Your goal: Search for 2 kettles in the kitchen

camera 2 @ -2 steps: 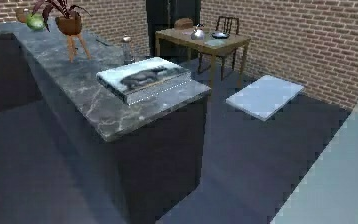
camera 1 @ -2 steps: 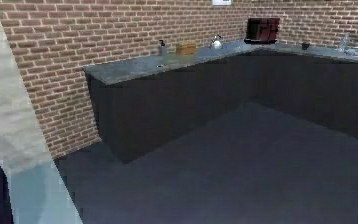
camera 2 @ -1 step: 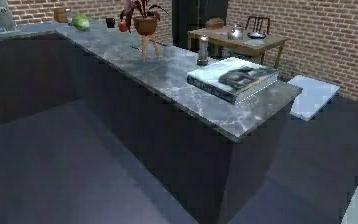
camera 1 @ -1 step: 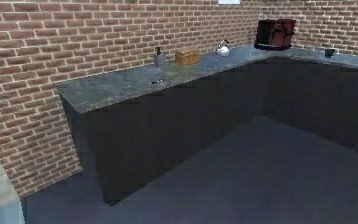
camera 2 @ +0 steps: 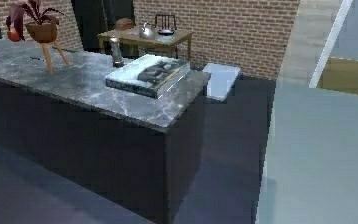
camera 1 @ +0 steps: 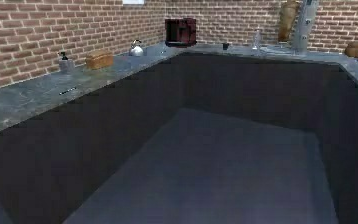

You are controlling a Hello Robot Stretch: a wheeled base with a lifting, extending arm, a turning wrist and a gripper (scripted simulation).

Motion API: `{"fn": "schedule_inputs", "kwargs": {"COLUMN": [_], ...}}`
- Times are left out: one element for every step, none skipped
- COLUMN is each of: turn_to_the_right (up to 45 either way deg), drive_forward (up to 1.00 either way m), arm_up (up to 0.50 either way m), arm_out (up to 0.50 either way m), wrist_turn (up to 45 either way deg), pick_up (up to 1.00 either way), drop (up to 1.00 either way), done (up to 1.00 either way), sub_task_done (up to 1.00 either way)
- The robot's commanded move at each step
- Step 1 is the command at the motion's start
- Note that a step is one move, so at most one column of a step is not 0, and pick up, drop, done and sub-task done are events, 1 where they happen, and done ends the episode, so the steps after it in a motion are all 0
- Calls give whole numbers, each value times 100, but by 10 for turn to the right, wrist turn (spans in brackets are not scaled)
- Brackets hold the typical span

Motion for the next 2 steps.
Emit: {"fn": "schedule_inputs", "kwargs": {"turn_to_the_right": [0,30], "drive_forward": [100,0], "arm_up": [0,0], "arm_out": [0,0], "wrist_turn": [0,0], "pick_up": [0,0], "drop": [0,0], "done": [0,0], "sub_task_done": [0,0]}}
